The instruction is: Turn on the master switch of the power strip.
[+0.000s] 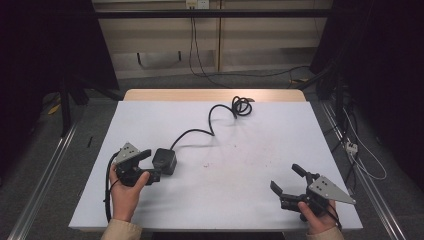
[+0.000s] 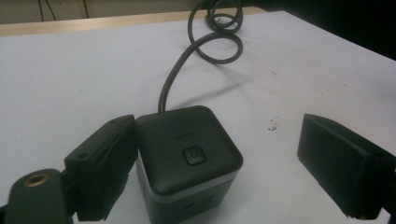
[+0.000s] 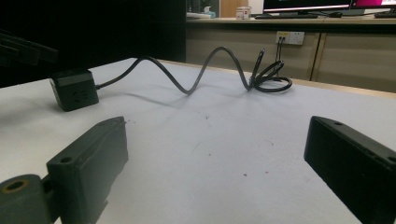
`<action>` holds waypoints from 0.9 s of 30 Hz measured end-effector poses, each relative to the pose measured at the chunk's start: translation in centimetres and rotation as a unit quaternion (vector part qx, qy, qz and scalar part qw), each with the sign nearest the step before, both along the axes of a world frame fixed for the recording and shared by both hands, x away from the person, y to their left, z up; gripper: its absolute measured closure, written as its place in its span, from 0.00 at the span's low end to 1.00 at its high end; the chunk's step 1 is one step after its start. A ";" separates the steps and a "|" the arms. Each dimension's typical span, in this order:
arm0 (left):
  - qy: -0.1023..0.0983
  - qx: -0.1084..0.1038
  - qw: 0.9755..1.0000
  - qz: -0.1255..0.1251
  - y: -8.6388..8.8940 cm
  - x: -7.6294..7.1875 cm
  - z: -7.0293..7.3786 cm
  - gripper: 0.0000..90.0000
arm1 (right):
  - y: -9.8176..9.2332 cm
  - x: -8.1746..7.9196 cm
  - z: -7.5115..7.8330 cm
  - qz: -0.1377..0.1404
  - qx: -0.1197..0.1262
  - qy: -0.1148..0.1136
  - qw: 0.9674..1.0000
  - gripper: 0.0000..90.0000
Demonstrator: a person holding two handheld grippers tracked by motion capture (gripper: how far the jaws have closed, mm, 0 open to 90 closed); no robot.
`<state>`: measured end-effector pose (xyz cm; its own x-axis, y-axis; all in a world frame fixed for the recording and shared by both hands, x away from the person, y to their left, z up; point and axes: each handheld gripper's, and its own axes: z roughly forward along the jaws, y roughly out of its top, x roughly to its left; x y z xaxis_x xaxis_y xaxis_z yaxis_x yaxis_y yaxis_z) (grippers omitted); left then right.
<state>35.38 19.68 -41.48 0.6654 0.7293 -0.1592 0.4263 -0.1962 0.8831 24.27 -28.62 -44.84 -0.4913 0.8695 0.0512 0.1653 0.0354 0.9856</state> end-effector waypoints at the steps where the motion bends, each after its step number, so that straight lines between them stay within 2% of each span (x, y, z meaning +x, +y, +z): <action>1: -0.001 0.000 1.000 -0.001 0.0 0.0 0.0 0.12 | 0.0 0.0 0.0 -0.001 0.000 0.000 1.000 0.06; 5: -0.003 -0.009 1.000 -0.001 0.4 -0.2 0.0 0.10 | 0.0 0.0 0.0 0.000 0.000 0.000 1.000 0.06; 9: 0.000 -0.010 1.000 -0.006 0.9 -0.3 -0.1 0.08 | 0.0 0.0 0.0 0.001 0.000 -0.001 1.000 0.06; 11: 0.000 -0.004 1.000 -0.009 1.2 -0.4 -0.2 0.08 | 0.0 0.0 0.0 0.000 0.000 -0.002 1.000 0.06; 27: 0.000 -0.014 1.000 -0.013 2.8 -0.9 -0.6 0.08 | 0.0 0.0 0.0 0.000 0.000 -0.001 1.000 0.06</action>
<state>34.48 22.44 -42.07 0.6834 0.7076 -0.1797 0.4220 -0.1820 0.8882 24.31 -28.59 -44.80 -0.4920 0.8691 0.0502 0.1624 0.0349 0.9861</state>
